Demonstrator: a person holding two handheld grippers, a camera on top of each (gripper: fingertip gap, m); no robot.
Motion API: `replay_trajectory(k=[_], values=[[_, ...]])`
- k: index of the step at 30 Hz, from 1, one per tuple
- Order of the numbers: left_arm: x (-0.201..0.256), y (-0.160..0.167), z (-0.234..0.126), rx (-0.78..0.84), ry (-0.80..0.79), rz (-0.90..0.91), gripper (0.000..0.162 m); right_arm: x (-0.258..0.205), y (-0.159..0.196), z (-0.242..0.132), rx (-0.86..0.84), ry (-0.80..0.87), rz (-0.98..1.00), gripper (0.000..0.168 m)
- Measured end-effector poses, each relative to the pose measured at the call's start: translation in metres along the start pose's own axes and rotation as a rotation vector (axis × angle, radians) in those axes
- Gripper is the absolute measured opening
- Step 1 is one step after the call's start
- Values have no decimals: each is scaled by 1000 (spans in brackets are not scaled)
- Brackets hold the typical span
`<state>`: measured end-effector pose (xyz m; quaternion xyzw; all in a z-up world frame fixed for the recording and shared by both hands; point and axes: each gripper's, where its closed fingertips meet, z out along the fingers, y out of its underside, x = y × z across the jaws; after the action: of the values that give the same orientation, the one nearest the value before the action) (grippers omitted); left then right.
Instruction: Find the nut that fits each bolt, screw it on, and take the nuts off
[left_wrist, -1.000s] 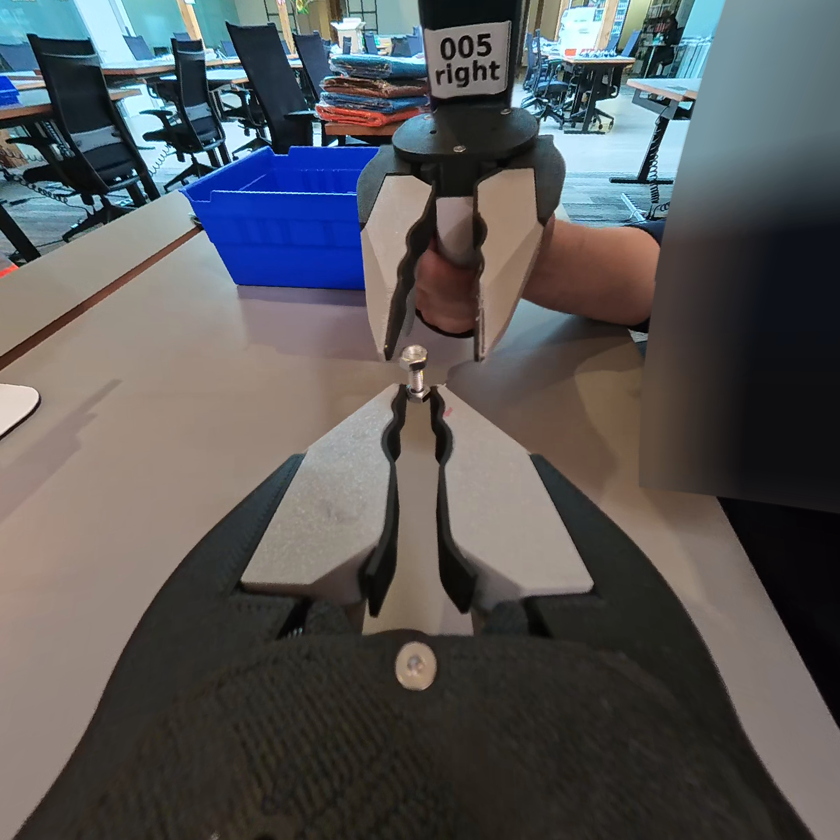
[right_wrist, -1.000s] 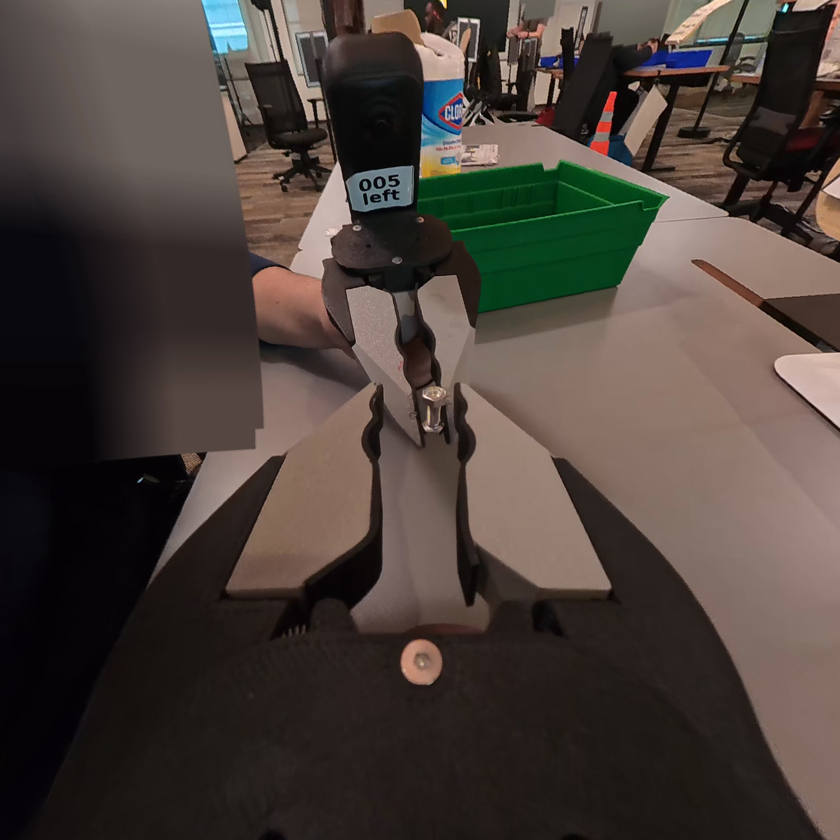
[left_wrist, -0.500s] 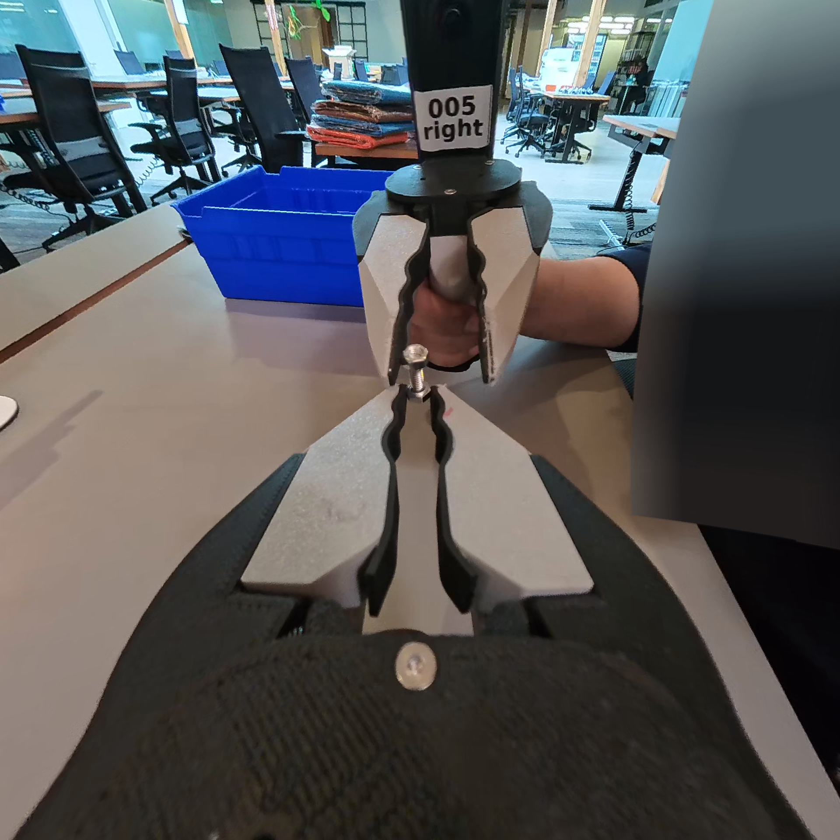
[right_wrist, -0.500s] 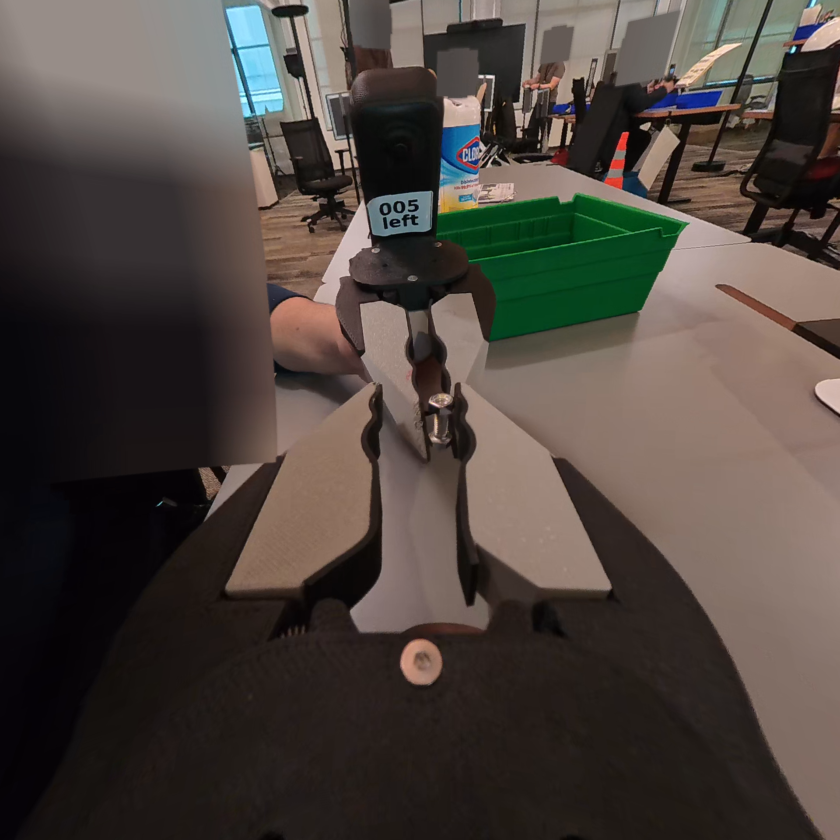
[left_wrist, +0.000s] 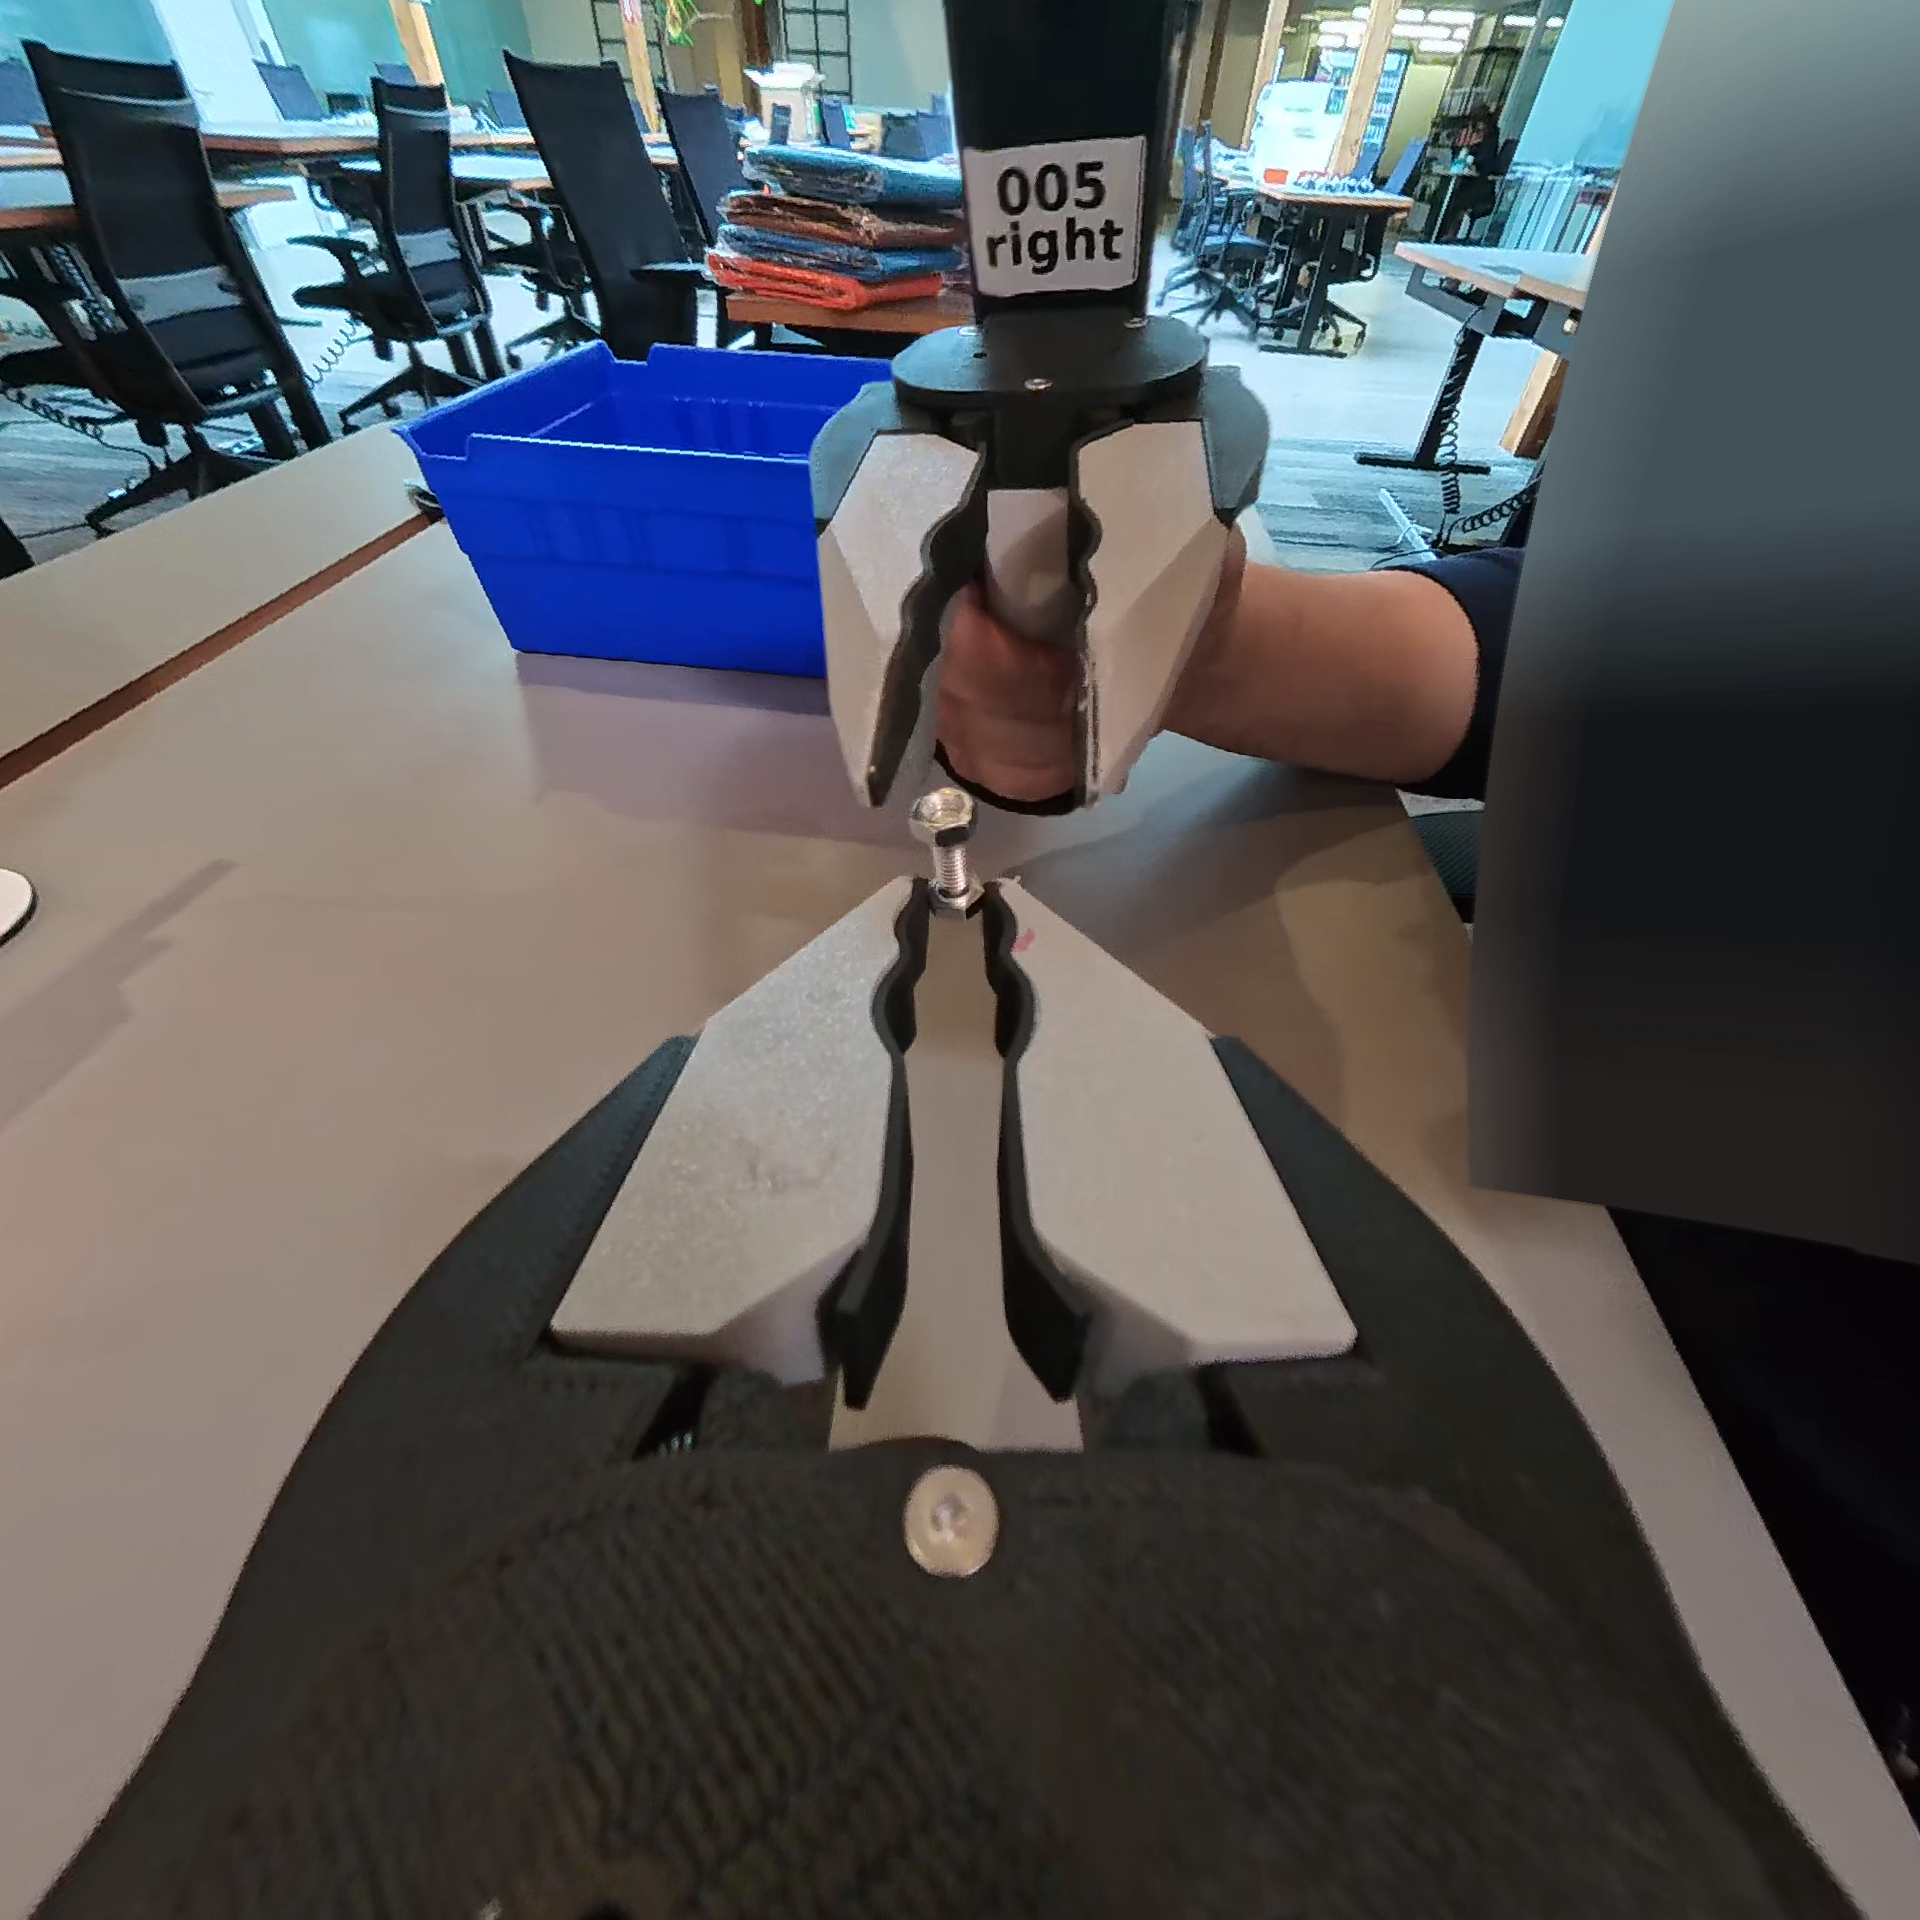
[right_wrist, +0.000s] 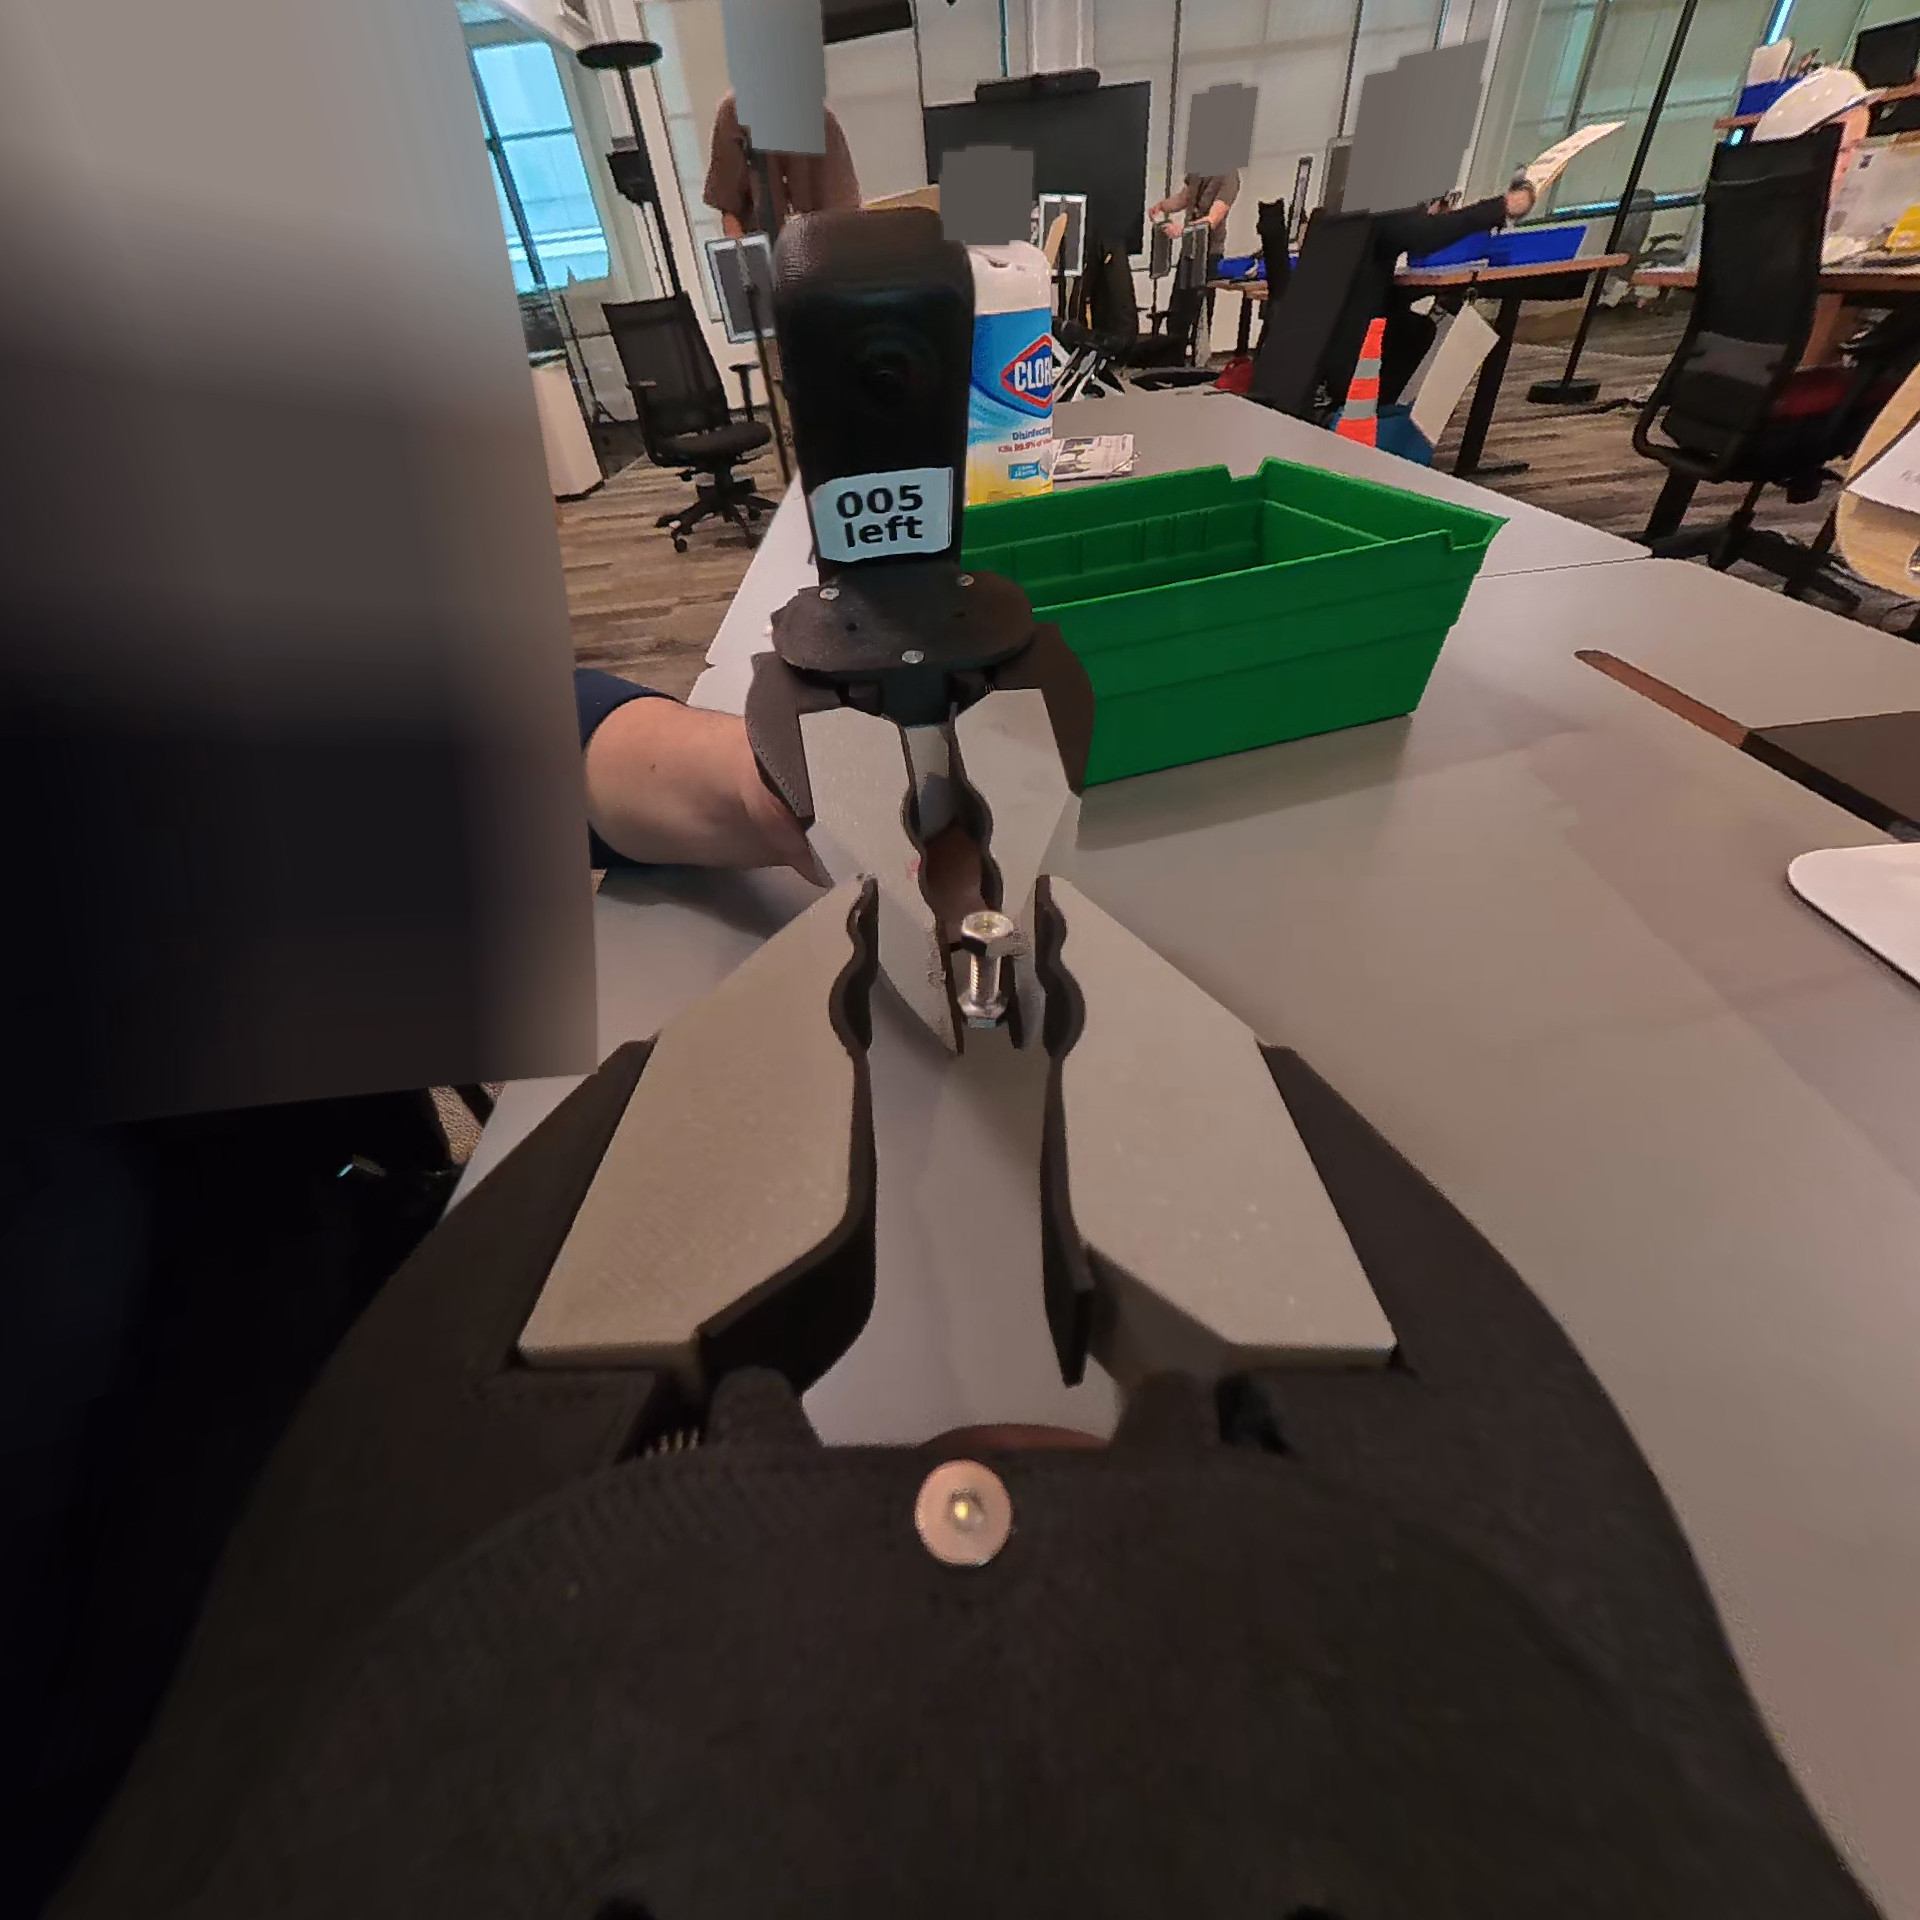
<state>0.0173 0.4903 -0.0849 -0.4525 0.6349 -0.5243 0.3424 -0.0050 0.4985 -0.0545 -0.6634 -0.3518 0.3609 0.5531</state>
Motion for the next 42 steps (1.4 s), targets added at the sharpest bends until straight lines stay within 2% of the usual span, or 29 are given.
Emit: replay_trajectory(k=[5,16,24,34,42], values=[[1,-2,0,5,0,5,8,-5,7,7,-38,-13,-21,27],[-4,-1,-3,5,-15,-16,8,4,-1,-2,-2,25,-12,26],[1,-2,0,3,-5,-2,8,-4,5,10,-15,-4,-10,31],[-9,-4,-6,18,-45,-33,8,5,-1,-1,7,36,-10,28],[0,-7,-2,32,-12,-36,8,0,2,14,9,33,-6,41]])
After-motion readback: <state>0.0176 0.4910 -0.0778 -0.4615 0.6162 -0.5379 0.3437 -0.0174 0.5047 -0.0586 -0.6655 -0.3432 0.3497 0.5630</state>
